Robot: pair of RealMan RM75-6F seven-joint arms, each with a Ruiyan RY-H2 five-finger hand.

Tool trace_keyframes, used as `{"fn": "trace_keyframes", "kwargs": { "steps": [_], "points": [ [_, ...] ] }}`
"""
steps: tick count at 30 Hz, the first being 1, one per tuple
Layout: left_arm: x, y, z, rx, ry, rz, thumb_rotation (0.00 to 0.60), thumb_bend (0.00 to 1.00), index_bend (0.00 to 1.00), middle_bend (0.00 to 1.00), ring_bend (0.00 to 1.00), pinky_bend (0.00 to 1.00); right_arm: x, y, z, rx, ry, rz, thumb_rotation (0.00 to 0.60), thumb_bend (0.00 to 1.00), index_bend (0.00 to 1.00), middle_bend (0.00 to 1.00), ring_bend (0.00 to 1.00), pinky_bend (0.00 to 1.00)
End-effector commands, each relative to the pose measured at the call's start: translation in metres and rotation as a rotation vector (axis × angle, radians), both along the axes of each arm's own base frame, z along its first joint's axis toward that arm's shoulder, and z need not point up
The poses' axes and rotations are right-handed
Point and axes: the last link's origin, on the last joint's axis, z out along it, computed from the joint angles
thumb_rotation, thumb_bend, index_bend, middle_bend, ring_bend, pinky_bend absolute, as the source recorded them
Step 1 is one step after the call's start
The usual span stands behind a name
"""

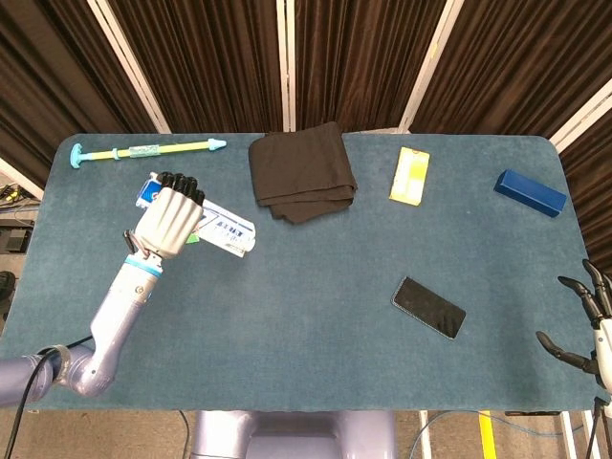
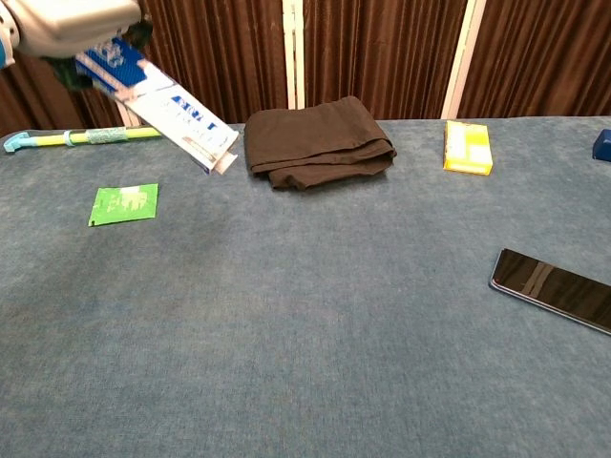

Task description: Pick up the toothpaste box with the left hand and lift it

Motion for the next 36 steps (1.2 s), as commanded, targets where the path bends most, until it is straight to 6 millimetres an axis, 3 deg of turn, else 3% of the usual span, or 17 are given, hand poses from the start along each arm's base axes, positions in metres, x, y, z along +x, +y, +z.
{"fn": "trace_keyframes", "kwargs": {
  "steps": [1, 14, 19, 32, 36],
  "points": [
    [0.005, 0.000, 0.008, 0.045, 0.080, -0.072, 0.600, 0.28, 0.42, 0.28, 0.30, 0.35, 0.000, 0.000, 0.000, 0.000, -0.001, 0.000, 0.600, 0.08, 0.24, 0.01, 0.00, 0.06],
    [0.019, -0.002, 0.023, 0.089, 0.180, -0.210, 0.600, 0.28, 0.40, 0.27, 0.28, 0.33, 0.000, 0.000, 0.001, -0.002, -0.004, 0.001, 0.600, 0.08, 0.24, 0.01, 0.00, 0.06],
    [0.023, -0.003, 0.026, 0.100, 0.304, -0.318, 0.600, 0.28, 0.38, 0.26, 0.27, 0.32, 0.001, 0.001, 0.001, -0.005, -0.006, 0.002, 0.600, 0.08, 0.24, 0.01, 0.00, 0.06],
    [0.024, -0.004, 0.032, 0.096, 0.288, -0.344, 0.600, 0.28, 0.37, 0.26, 0.26, 0.31, 0.001, 0.001, 0.001, -0.006, -0.006, 0.002, 0.600, 0.07, 0.24, 0.01, 0.00, 0.06],
    [0.028, -0.003, 0.042, 0.123, 0.252, -0.346, 0.600, 0.28, 0.37, 0.26, 0.26, 0.31, 0.000, 0.000, 0.002, -0.008, -0.005, 0.000, 0.600, 0.08, 0.24, 0.01, 0.00, 0.06]
  ]
}}
